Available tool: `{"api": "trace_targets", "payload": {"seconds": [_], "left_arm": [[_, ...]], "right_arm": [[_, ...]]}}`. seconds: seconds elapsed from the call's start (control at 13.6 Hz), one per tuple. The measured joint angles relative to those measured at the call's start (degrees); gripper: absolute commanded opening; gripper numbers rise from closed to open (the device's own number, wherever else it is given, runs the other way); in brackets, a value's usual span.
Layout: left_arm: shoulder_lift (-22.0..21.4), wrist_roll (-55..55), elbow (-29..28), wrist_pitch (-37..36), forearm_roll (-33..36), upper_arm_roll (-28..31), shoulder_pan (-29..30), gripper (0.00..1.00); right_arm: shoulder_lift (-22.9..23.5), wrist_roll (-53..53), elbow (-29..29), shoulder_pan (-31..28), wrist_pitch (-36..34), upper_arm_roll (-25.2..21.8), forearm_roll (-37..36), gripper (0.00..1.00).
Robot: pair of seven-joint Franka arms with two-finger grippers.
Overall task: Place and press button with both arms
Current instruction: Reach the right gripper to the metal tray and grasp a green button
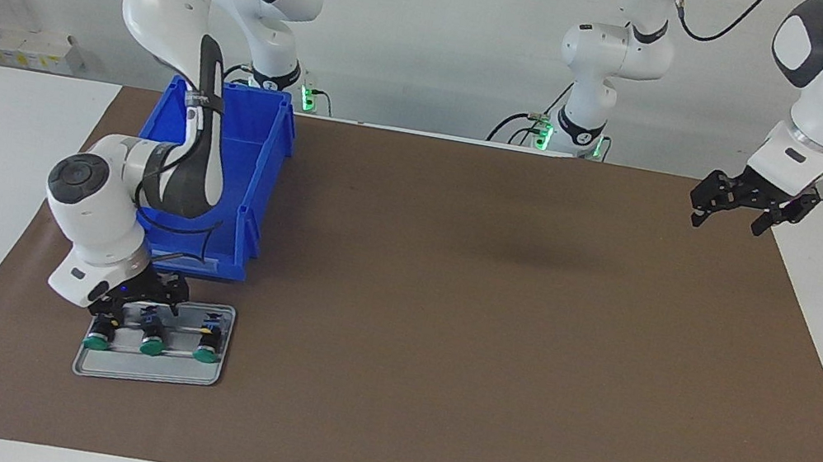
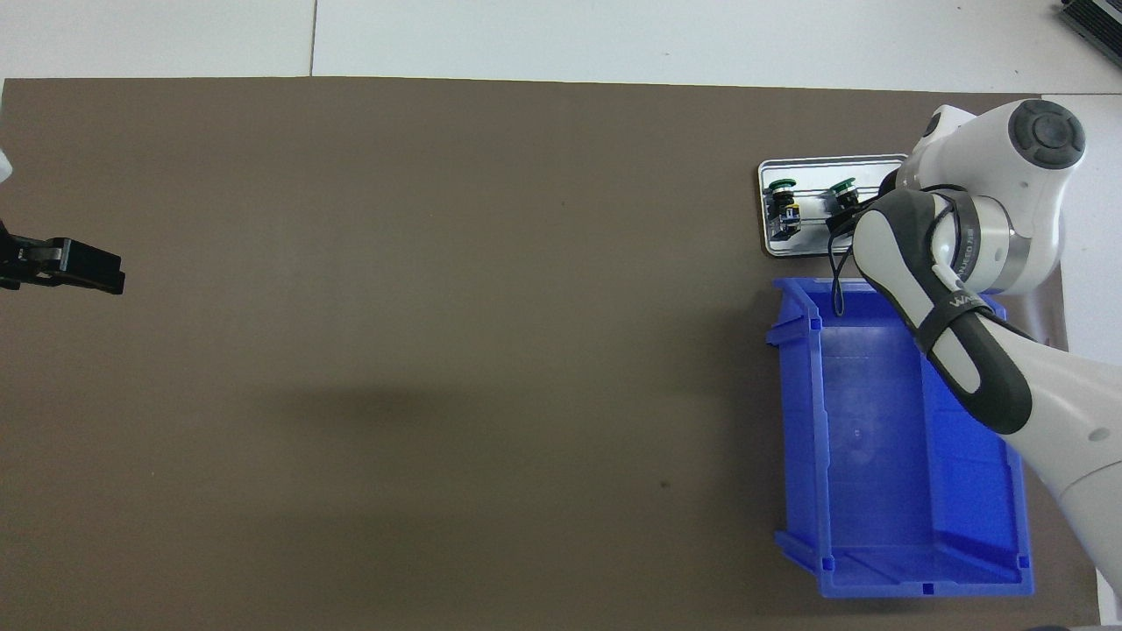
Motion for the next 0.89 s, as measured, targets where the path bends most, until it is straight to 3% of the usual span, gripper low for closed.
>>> {"api": "trace_targets", "payload": {"seconds": [0.44, 0.89], "left_arm": [[0.0, 0.0, 0.0, 0.0, 0.0, 0.0, 0.0, 1.0], [0.0, 0.0, 0.0, 0.0, 0.0, 0.0, 0.0, 1.0]], "right_arm": [[-0.2, 3.4, 0.8, 0.2, -2.0, 0.0, 5.5, 0.0], [-1.7, 25.0, 9.6, 4.4, -14.1, 0.0, 2.4, 0.0]]}}
